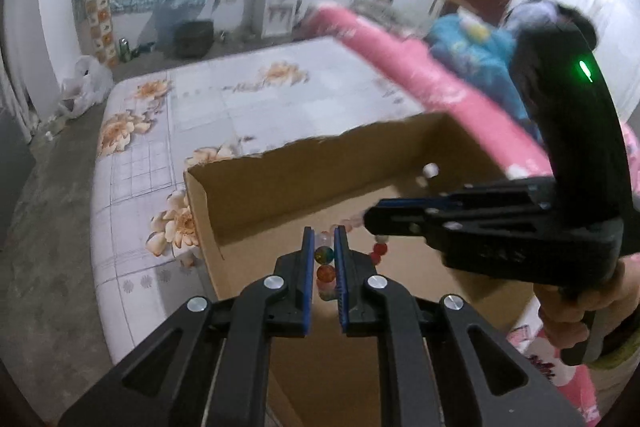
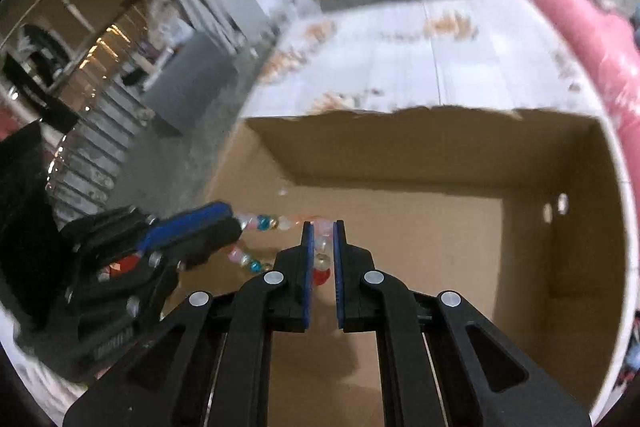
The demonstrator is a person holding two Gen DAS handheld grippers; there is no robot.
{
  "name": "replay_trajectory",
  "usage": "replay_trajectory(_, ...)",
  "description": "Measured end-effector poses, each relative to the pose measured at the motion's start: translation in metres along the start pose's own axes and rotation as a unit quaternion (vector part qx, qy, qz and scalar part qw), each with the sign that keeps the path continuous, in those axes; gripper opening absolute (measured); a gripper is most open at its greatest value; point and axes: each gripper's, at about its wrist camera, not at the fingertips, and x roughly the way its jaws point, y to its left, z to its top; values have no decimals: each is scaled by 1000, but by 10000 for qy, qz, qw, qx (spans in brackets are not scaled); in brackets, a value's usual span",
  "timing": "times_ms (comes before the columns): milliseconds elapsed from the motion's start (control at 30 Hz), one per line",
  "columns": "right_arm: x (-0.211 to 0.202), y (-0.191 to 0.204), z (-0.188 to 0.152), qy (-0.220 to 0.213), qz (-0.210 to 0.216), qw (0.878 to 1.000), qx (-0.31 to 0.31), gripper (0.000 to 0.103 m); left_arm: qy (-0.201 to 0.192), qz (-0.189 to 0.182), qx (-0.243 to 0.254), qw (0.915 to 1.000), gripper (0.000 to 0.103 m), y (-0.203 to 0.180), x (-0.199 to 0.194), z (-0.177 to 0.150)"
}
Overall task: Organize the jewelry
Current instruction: 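Carry the bracelet into the cardboard box and open the left gripper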
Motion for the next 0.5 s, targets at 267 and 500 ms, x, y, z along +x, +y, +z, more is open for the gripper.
replay_trajectory(267, 37, -18, 35, 371, 339, 9972, 562, 19, 408, 447, 114, 9981, 24, 0, 37, 3)
replay_trajectory(500, -16, -20, 27, -160, 524, 9968, 579, 23, -64, 382, 105, 9992, 52, -8, -11, -12)
